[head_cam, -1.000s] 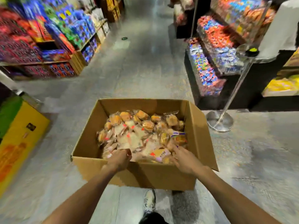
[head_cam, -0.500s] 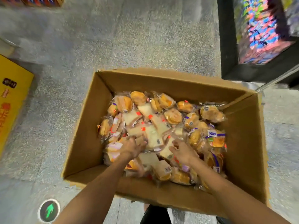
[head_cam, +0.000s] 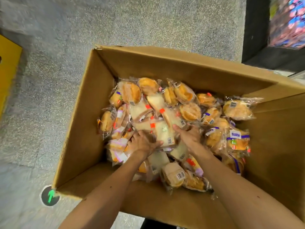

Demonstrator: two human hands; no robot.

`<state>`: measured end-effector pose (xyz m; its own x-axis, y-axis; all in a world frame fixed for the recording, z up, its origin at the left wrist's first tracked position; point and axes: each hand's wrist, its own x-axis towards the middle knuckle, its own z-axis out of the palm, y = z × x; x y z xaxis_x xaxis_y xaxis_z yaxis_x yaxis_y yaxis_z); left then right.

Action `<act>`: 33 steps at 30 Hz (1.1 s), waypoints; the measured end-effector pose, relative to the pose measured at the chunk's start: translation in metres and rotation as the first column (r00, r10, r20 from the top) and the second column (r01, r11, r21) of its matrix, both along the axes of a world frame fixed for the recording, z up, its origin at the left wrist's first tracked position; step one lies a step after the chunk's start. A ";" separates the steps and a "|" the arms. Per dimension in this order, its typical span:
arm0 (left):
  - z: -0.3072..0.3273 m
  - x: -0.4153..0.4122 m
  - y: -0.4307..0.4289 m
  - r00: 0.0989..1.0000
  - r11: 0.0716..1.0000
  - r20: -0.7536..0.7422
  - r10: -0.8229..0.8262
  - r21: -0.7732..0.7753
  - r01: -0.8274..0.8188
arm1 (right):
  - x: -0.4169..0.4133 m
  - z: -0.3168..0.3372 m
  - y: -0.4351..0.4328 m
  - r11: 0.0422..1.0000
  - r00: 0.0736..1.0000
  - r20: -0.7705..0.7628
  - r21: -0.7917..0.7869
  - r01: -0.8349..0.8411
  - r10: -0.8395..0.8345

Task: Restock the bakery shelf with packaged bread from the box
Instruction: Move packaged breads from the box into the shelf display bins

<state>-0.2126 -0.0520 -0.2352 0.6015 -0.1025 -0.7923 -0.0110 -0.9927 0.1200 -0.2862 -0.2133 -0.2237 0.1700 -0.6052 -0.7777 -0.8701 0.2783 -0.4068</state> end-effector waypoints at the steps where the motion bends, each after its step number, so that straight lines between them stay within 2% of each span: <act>1: -0.002 0.001 0.001 1.000 1.000 0.004 -0.003 -0.013 0.003 | -0.002 -0.001 -0.002 1.000 1.000 0.000 0.006 -0.015 0.015; 7: 0.000 -0.002 -0.007 0.994 0.991 -0.056 -0.099 -0.101 0.093 | -0.013 -0.008 -0.017 0.995 0.992 0.101 0.054 -0.087 0.081; 9: -0.002 -0.004 -0.011 0.993 0.987 -0.082 -0.083 -0.145 0.071 | -0.016 -0.008 -0.017 0.980 0.978 0.095 0.054 -0.190 0.185; 12: -0.004 -0.006 -0.012 0.996 0.987 -0.023 -0.090 -0.138 0.086 | -0.022 -0.013 -0.017 0.959 0.958 0.061 0.007 -0.282 0.281; 15: -0.005 -0.004 -0.008 0.999 0.986 -0.006 -0.034 -0.163 0.033 | -0.028 -0.013 -0.021 0.916 0.916 0.015 0.003 -0.401 0.401; 18: -0.003 0.000 0.000 0.998 0.966 -0.024 0.051 -0.251 -0.055 | -0.035 -0.008 -0.029 0.773 0.775 -0.021 0.096 -0.627 0.631; 21: 0.009 0.003 0.003 0.995 0.940 0.046 0.088 -0.334 -0.068 | -0.044 -0.004 -0.033 0.513 0.507 -0.082 0.134 -0.848 0.858; 23: 0.016 0.006 0.002 0.988 0.919 0.073 0.138 -0.382 -0.100 | -0.048 -0.002 -0.033 0.393 0.384 -0.115 0.070 -0.917 0.916; 24: 0.020 0.006 -0.002 0.982 0.909 0.048 0.184 -0.388 -0.151 | -0.049 0.003 -0.033 0.383 0.378 -0.102 0.032 -0.923 0.920; 25: 0.024 0.007 -0.008 0.973 0.899 0.004 0.233 -0.381 -0.214 | -0.051 0.006 -0.035 0.413 0.411 -0.076 0.011 -0.911 0.908; 27: 0.034 0.008 -0.024 0.951 0.879 -0.078 0.298 -0.367 -0.306 | -0.054 0.014 -0.040 0.520 0.519 0.023 -0.035 -0.854 0.854; 30: 0.037 0.011 -0.053 0.949 0.889 -0.135 0.285 -0.333 -0.315 | -0.054 0.025 -0.051 0.676 0.659 0.171 -0.072 -0.733 0.732; 33: 0.030 0.013 -0.077 0.945 0.890 -0.112 0.308 -0.317 -0.328 | -0.050 0.034 -0.057 0.781 0.751 0.237 -0.056 -0.622 0.616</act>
